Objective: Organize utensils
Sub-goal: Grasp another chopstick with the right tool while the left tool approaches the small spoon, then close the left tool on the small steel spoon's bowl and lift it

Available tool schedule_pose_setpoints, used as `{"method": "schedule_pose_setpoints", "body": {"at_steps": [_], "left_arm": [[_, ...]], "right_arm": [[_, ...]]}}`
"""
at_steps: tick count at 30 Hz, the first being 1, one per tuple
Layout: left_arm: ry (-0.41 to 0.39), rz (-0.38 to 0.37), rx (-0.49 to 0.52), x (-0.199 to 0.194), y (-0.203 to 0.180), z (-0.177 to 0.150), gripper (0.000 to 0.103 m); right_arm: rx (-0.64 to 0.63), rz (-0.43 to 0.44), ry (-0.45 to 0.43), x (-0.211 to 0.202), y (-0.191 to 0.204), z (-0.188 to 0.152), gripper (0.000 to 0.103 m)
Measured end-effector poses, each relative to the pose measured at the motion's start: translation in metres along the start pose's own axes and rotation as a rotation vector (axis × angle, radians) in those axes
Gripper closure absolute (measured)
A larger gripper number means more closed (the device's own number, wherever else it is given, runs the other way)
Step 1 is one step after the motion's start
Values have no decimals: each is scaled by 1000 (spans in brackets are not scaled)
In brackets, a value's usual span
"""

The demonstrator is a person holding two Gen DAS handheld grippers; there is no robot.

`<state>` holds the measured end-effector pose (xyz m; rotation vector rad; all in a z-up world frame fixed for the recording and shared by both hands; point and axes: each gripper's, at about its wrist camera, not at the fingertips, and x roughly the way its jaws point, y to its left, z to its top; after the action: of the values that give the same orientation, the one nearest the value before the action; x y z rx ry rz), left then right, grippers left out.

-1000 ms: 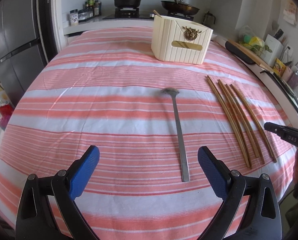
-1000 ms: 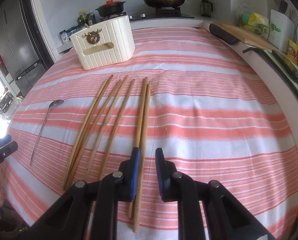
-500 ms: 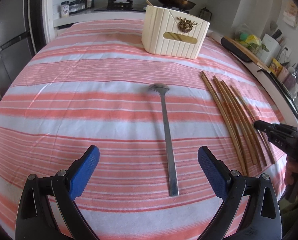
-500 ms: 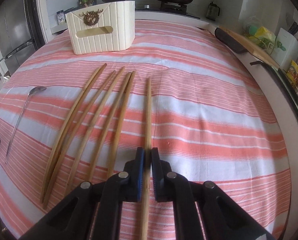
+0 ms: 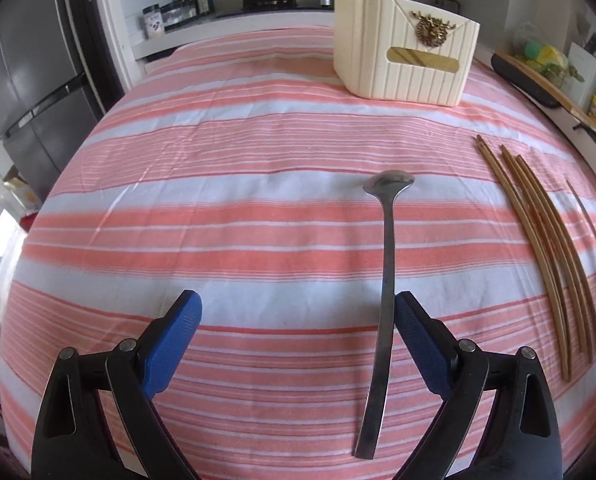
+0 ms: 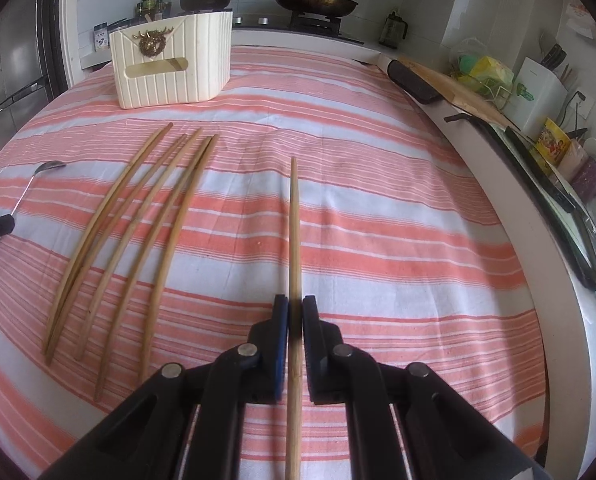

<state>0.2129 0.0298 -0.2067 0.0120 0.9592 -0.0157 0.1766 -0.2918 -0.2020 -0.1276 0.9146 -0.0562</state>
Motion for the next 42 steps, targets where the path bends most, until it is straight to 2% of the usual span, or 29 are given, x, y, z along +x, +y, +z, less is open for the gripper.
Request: {"method": "schedule_pose_setpoints", "body": {"at_steps": [7,14,16,18,19,22,26,32,42], "left_arm": [[16,12,-53,-1,25,-6,6],[16,-57,-43,-7,15,-7,6],[17,-55,-26,-7,9,-9,6],[22,-39,-12,-4,4,-10,6],[23,-27,-4,-3,3,-11,6],[23,-10,13,-2,0,-11,5],[40,-4,15,2,4,-9,1],[63,-1,9,12,3,7,1],[70,-36,-29,45,-7,54,6]], "right_arm": [[46,8,20,5,-17,-7,96],[64,36,29,5,-21,-6,95],[57,50,37,5,-21,-5,91],[42,58,48,4,-20,-4,79],[27,60,54,4,-19,-4,76],[-18,72,86,7,-16,0,75],[5,136,139,14,-27,4,75],[21,177,188,26,-35,15,75],[6,163,178,58,-29,59,75]]}}
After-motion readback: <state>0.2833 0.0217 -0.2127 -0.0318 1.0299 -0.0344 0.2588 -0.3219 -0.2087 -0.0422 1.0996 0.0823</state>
